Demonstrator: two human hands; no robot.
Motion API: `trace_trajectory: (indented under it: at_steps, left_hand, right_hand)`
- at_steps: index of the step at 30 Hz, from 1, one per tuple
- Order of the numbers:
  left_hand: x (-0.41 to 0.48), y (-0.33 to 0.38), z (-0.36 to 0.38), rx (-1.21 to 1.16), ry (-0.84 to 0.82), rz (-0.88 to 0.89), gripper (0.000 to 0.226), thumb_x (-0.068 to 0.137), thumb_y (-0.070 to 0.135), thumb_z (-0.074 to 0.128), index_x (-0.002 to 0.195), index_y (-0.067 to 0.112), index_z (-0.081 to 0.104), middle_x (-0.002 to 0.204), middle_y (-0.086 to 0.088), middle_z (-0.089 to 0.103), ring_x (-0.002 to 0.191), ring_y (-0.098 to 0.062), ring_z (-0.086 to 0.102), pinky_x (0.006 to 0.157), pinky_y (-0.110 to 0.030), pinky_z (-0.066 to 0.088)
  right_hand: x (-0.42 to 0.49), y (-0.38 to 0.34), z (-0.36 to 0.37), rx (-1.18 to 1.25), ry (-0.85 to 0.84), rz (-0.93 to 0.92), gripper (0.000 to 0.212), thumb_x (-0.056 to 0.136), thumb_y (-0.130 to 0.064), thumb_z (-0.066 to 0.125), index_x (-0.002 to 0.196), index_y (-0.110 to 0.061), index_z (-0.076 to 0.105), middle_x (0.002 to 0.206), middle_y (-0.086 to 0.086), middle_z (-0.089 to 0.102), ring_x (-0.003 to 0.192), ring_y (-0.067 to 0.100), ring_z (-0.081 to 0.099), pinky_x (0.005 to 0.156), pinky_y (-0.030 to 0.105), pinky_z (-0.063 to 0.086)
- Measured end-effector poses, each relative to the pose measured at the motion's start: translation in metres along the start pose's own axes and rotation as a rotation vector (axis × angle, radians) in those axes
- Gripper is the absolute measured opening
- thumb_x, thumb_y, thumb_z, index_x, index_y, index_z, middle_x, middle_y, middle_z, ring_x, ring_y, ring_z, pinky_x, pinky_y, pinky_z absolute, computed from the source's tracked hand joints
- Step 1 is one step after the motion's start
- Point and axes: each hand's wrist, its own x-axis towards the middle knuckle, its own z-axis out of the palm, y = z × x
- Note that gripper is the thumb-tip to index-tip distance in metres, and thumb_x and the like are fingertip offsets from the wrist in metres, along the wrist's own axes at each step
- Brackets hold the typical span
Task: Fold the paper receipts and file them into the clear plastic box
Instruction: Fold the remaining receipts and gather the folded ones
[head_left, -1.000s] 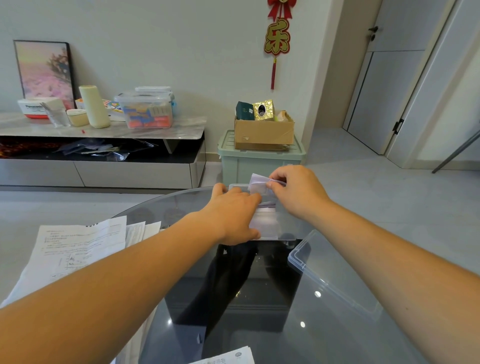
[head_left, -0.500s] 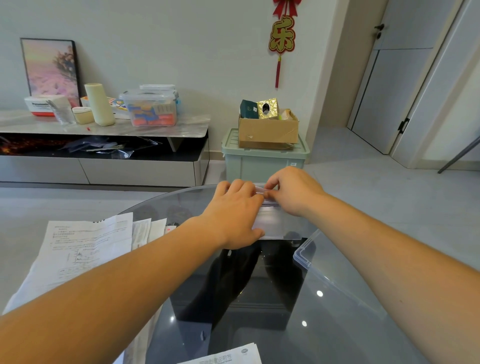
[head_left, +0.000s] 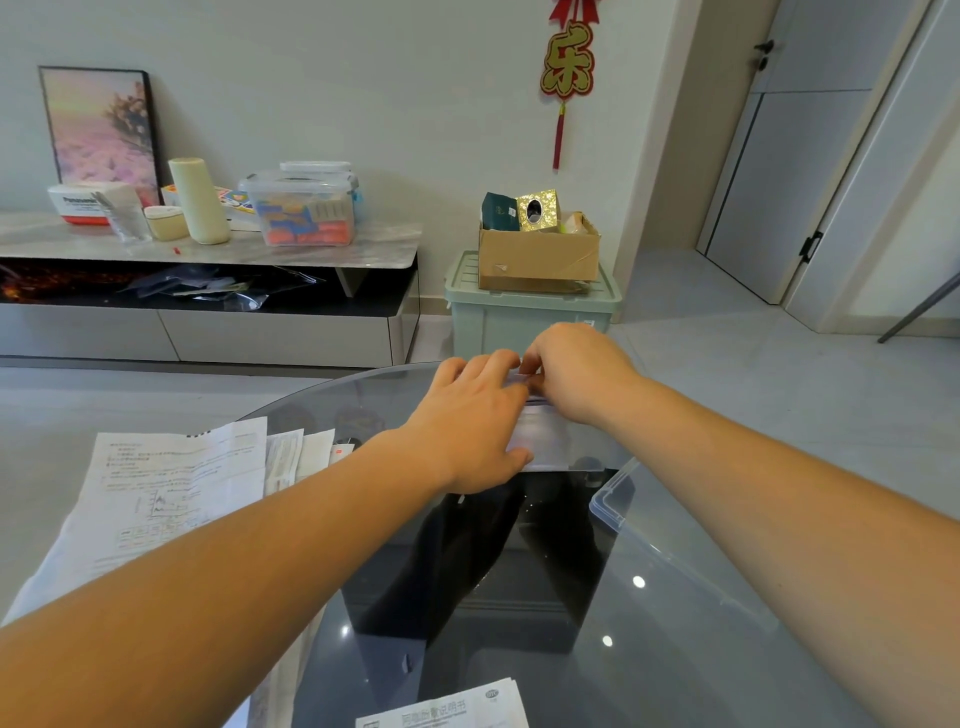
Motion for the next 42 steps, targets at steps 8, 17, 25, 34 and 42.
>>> trace_trajectory:
  at_steps: [8,17,25,34,42]
  left_hand:
    - [-0.002,0.001,-0.001,0.016,0.041,-0.007,0.082,0.087,0.059,0.058,0.15,0.016,0.026,0.149,-0.002,0.028,0.139,-0.023,0.027,0.115,-0.041,0.023]
    - [-0.003,0.003,-0.003,0.017,0.019,-0.021,0.074,0.089,0.057,0.055,0.147,0.019,0.03,0.146,0.0,0.032,0.133,-0.02,0.04,0.119,-0.049,0.016]
    - [-0.003,-0.004,0.0,-0.064,0.077,0.056,0.071,0.085,0.056,0.06,0.141,0.019,0.038,0.137,0.002,0.043,0.122,-0.019,0.049,0.11,-0.039,0.038]
    - [-0.008,-0.01,-0.002,-0.171,0.078,0.101,0.075,0.085,0.055,0.063,0.146,0.021,0.035,0.146,0.005,0.042,0.124,-0.015,0.048,0.099,-0.031,0.044]
    - [-0.003,-0.011,-0.01,-0.066,-0.074,0.097,0.075,0.088,0.059,0.057,0.148,0.022,0.032,0.146,0.002,0.046,0.133,-0.019,0.044,0.114,-0.038,0.033]
  right_hand:
    - [-0.014,0.018,0.004,0.393,0.206,0.027,0.01,0.087,-0.018,0.073,0.095,-0.023,0.07,0.087,-0.009,0.067,0.086,0.013,0.063,0.083,0.035,0.054]
    - [-0.036,0.028,0.009,0.312,0.035,-0.146,0.025,0.102,-0.035,0.048,0.115,-0.026,0.068,0.106,-0.01,0.069,0.098,0.01,0.061,0.087,0.036,0.051]
    - [-0.04,0.027,0.007,0.212,-0.045,-0.274,0.061,0.093,-0.07,0.024,0.127,-0.031,0.057,0.117,-0.012,0.066,0.108,0.01,0.06,0.097,0.042,0.048]
    - [-0.047,0.029,0.004,0.141,-0.03,-0.331,0.056,0.095,-0.065,0.041,0.139,-0.031,0.052,0.126,-0.012,0.062,0.114,0.007,0.051,0.103,0.032,0.038]
    - [-0.051,0.031,0.01,-0.096,-0.025,-0.327,0.072,0.089,-0.077,0.024,0.142,-0.033,0.045,0.132,-0.015,0.058,0.122,0.008,0.049,0.112,0.034,0.026]
